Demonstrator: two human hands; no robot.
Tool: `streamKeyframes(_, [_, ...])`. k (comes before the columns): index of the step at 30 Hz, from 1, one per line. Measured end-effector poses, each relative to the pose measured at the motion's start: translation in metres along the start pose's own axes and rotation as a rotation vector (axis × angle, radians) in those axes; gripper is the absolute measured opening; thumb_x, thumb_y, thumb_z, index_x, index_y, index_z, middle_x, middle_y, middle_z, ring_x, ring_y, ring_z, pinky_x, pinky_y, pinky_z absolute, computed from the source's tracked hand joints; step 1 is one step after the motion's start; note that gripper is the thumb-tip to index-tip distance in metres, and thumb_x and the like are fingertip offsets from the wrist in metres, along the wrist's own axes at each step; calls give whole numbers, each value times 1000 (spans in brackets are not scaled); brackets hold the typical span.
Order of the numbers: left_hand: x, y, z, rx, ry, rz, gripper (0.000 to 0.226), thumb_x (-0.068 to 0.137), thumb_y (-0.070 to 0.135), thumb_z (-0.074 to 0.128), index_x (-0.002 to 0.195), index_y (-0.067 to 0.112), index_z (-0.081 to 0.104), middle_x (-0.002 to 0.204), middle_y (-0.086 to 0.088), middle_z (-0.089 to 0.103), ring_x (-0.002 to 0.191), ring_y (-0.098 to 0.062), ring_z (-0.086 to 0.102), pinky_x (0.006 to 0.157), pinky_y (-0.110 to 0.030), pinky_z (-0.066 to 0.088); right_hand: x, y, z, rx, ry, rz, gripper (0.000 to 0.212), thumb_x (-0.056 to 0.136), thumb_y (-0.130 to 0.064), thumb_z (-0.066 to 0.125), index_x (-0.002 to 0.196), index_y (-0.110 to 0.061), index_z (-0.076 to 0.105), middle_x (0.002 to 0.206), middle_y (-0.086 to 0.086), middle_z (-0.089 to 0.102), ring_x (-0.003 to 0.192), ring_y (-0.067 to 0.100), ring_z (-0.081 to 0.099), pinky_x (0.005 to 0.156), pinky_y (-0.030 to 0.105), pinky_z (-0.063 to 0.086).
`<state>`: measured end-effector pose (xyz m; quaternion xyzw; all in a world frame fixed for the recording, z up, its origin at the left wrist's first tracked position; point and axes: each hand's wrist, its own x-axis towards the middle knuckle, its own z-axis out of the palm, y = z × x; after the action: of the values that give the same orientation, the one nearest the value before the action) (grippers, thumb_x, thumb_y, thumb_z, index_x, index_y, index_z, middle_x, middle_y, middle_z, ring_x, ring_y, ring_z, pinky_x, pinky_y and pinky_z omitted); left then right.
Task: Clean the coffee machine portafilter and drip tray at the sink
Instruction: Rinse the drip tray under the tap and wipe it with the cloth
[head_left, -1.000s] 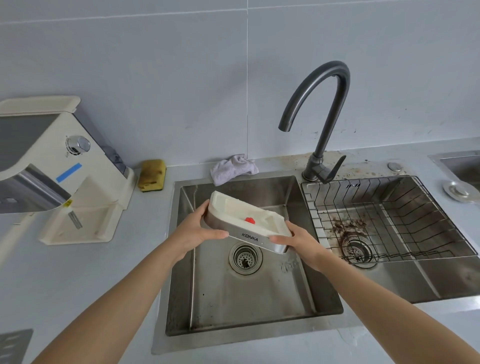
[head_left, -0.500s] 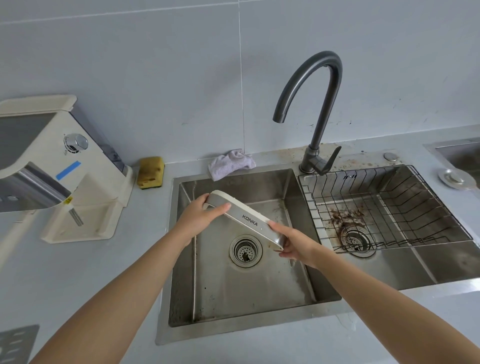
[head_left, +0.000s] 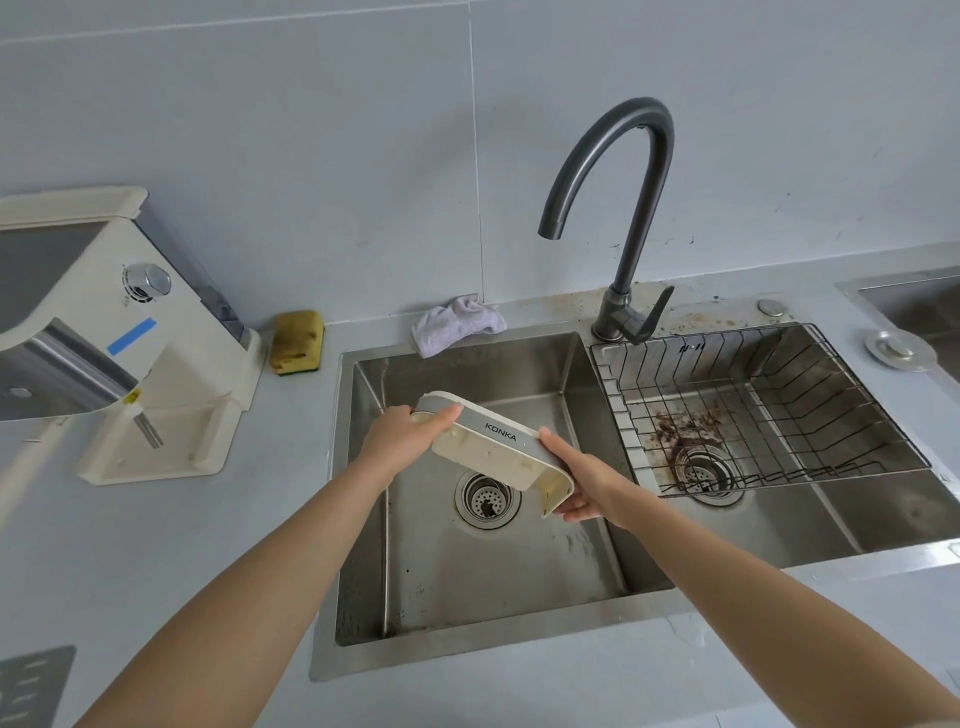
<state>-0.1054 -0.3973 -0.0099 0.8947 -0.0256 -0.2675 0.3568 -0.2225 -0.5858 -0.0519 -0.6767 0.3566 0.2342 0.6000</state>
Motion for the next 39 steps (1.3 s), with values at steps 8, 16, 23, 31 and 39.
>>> streamKeyframes(8, [0, -9, 8, -1, 26, -45, 58, 78, 65, 52, 103, 14, 63, 109, -6, 62, 100, -24, 57, 81, -28, 41, 0, -4, -1, -79, 53, 30, 74, 80, -73, 32, 95, -8, 62, 92, 16, 67, 82, 27, 65, 79, 34, 54])
streamKeyframes(16, [-2, -15, 5, -99, -50, -21, 57, 85, 59, 46, 122, 15, 51, 113, 0, 54, 104, -20, 52, 82, -28, 34, 4, -13, 2, -173, 105, -81, 68, 82, -69, 35, 84, -6, 62, 83, 12, 65, 80, 23, 61, 81, 32, 52])
streamKeyframes(23, [3, -30, -2, -417, -209, -80, 79, 79, 69, 36, 140, 18, 37, 144, -1, 40, 136, -19, 33, 114, -36, 22, -1, -30, 0, -326, 184, -266, 53, 83, -62, 45, 88, -11, 59, 91, 12, 63, 96, 29, 60, 81, 33, 43])
streamKeyframes(31, [17, -40, -12, -1055, -124, -166, 56, 90, 48, 41, 129, 9, 47, 133, -9, 53, 117, -22, 52, 101, -40, 40, 7, -43, 7, -399, 103, -409, 92, 81, -44, 63, 147, -15, 6, 114, -3, 49, 102, 15, 50, 85, 21, 40])
streamKeyframes(39, [42, -47, -20, -1207, -131, -180, 30, 94, 42, 42, 106, 21, 59, 101, -6, 65, 94, -22, 61, 72, -37, 53, 23, -58, 16, -456, 101, -607, 105, 72, -25, 78, 146, -18, 3, 120, -18, 30, 111, -1, 30, 90, 15, 28])
